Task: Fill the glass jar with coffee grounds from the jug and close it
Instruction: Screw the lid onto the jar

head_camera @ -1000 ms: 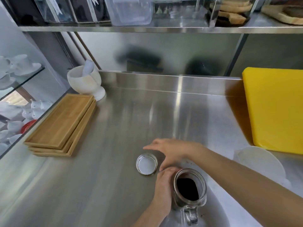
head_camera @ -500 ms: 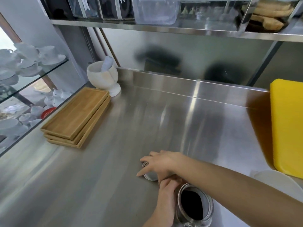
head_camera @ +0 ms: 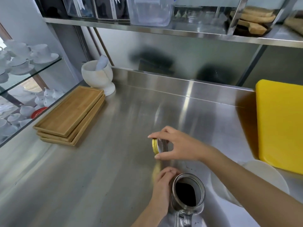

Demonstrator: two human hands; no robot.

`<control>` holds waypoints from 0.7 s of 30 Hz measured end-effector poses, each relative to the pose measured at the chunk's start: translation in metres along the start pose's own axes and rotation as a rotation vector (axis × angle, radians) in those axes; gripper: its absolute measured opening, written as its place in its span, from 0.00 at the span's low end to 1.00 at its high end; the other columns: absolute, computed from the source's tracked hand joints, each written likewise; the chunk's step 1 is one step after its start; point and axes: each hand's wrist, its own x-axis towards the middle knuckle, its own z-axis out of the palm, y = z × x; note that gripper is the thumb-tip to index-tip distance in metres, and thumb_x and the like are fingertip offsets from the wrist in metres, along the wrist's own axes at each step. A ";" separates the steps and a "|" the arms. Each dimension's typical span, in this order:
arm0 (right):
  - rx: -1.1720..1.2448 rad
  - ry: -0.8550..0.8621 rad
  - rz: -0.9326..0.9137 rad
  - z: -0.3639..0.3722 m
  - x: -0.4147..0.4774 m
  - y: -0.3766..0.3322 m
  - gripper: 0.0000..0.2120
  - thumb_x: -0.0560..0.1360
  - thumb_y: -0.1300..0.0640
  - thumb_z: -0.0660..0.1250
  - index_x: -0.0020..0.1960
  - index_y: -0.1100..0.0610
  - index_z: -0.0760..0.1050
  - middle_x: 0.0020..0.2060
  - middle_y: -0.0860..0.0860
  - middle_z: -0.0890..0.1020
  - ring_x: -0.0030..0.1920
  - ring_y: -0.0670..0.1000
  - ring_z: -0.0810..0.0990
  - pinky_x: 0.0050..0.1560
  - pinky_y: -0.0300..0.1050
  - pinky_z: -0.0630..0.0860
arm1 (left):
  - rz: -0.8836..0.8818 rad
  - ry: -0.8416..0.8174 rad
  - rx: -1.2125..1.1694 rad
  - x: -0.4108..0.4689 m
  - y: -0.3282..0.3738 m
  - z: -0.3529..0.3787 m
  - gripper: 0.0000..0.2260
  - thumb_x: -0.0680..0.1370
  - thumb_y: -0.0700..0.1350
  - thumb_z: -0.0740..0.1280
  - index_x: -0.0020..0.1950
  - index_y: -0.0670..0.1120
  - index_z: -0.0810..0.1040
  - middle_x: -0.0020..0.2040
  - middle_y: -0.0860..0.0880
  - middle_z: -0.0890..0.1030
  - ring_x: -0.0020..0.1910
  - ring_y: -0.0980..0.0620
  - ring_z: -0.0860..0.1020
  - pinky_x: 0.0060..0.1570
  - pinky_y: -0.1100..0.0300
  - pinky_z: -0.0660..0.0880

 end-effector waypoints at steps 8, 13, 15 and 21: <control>0.264 0.243 0.046 0.003 -0.077 0.001 0.22 0.65 0.44 0.74 0.53 0.48 0.69 0.51 0.47 0.74 0.53 0.46 0.73 0.57 0.46 0.72 | -0.007 -0.018 0.034 -0.002 0.000 -0.001 0.09 0.70 0.40 0.68 0.40 0.33 0.80 0.34 0.39 0.80 0.33 0.44 0.78 0.31 0.60 0.77; 0.389 0.327 0.052 0.028 -0.112 -0.001 0.19 0.64 0.45 0.73 0.47 0.42 0.65 0.53 0.40 0.70 0.56 0.47 0.73 0.55 0.46 0.75 | 0.006 -0.030 -0.012 -0.002 0.001 0.000 0.20 0.66 0.44 0.67 0.46 0.27 0.74 0.44 0.36 0.74 0.43 0.40 0.70 0.41 0.51 0.69; 0.363 0.345 0.062 0.037 -0.119 0.001 0.19 0.64 0.46 0.73 0.48 0.42 0.65 0.56 0.39 0.69 0.59 0.45 0.72 0.57 0.44 0.74 | 0.042 -0.023 0.026 -0.003 0.002 0.000 0.14 0.67 0.43 0.66 0.46 0.32 0.76 0.42 0.37 0.73 0.41 0.42 0.70 0.39 0.53 0.70; 0.237 0.240 0.041 0.041 -0.122 -0.008 0.24 0.67 0.48 0.72 0.59 0.43 0.65 0.59 0.40 0.71 0.61 0.41 0.70 0.60 0.39 0.71 | 0.085 -0.065 0.031 -0.005 0.001 0.001 0.08 0.61 0.48 0.68 0.29 0.42 0.78 0.31 0.42 0.75 0.32 0.49 0.74 0.35 0.57 0.72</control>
